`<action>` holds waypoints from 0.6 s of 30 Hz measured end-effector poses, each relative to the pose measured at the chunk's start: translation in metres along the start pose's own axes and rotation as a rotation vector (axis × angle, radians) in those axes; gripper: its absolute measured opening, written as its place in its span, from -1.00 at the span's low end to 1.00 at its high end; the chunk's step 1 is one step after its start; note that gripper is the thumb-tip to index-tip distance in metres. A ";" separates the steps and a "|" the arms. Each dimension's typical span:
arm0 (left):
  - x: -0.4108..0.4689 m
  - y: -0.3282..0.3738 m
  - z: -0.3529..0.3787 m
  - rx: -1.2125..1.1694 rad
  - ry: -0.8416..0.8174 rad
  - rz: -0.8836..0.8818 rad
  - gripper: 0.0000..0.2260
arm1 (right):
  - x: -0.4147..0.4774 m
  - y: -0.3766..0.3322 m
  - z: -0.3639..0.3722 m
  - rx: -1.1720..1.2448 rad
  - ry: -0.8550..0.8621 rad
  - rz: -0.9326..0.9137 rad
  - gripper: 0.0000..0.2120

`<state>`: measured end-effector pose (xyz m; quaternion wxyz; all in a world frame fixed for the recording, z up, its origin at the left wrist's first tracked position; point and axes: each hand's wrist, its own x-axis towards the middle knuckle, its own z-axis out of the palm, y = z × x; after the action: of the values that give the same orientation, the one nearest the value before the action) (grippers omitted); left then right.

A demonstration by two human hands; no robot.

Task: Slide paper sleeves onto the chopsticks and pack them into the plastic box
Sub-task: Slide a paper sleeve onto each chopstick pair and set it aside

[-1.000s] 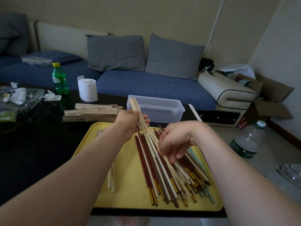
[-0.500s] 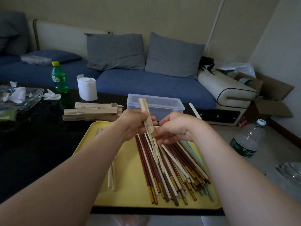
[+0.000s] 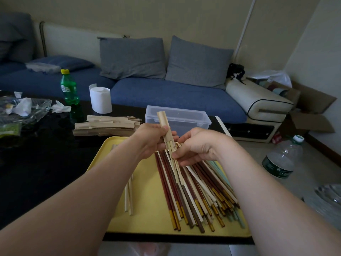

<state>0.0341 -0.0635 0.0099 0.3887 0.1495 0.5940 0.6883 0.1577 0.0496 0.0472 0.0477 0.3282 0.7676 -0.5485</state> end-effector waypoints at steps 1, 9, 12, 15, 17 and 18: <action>0.000 0.000 0.000 -0.001 -0.006 -0.002 -0.73 | 0.001 0.000 0.000 0.025 0.016 -0.006 -0.71; -0.001 0.002 -0.002 0.031 -0.024 -0.013 -0.71 | 0.009 0.001 0.006 0.123 0.069 -0.031 -0.15; 0.002 0.002 -0.004 0.023 -0.009 -0.005 -0.71 | 0.005 -0.002 0.005 0.095 0.030 -0.044 -0.38; 0.003 0.003 -0.006 0.001 0.013 0.007 -0.73 | -0.001 -0.005 0.004 -0.024 -0.109 0.001 -0.62; 0.003 0.003 -0.007 -0.002 0.013 0.007 -0.73 | -0.001 -0.006 0.006 -0.064 -0.146 0.015 -0.60; 0.002 0.003 -0.007 -0.002 0.010 0.002 -0.72 | 0.001 -0.005 0.007 -0.057 -0.138 0.011 -0.60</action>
<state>0.0269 -0.0665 0.0102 0.3852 0.1466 0.5951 0.6899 0.1521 0.0428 0.0485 0.1126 0.2923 0.7760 -0.5475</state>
